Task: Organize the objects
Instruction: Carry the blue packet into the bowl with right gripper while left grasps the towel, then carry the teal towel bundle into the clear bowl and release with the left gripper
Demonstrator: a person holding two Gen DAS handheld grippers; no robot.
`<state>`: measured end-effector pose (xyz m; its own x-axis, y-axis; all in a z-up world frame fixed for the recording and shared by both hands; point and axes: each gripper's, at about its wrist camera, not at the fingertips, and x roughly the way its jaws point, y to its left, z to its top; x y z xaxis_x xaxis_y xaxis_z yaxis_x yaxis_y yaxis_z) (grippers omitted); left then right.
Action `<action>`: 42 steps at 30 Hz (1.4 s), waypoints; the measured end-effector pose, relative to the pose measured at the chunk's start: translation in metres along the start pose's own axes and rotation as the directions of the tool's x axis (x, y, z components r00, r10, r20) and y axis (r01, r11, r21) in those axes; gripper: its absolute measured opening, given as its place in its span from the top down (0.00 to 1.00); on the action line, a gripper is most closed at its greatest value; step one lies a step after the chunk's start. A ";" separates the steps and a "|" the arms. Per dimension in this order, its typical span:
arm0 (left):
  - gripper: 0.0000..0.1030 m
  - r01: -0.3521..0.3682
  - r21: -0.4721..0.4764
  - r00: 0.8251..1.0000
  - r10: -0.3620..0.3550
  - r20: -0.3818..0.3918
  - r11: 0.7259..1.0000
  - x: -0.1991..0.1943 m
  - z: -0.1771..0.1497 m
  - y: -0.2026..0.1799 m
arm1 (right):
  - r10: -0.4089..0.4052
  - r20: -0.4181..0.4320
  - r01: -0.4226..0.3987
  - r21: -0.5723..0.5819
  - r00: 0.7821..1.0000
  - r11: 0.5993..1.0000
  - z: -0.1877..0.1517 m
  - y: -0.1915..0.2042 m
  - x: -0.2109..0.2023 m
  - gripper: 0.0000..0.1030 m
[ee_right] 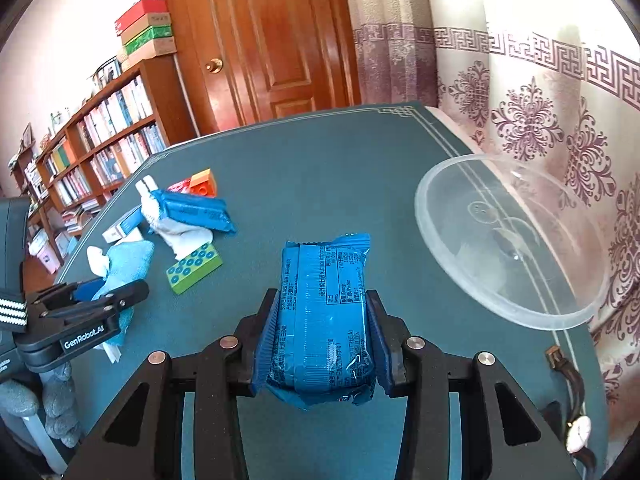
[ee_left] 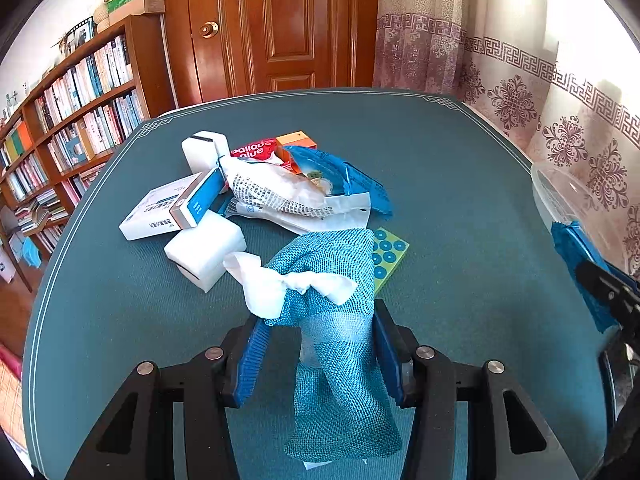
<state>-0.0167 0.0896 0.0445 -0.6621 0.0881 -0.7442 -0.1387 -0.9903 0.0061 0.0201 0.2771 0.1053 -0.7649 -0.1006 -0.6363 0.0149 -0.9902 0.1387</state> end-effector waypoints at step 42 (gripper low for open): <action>0.49 0.276 0.248 0.960 -0.279 -0.026 0.929 0.016 0.065 -0.177 | -0.320 0.099 0.313 0.081 0.942 0.946 0.008 -0.117 -0.032 0.54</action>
<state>-0.0508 0.2728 0.0755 -0.5776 0.3576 -0.7338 -0.4940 -0.8688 -0.0345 0.0381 0.3972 0.1153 -0.7893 0.2317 -0.5686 -0.2774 -0.9607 -0.0063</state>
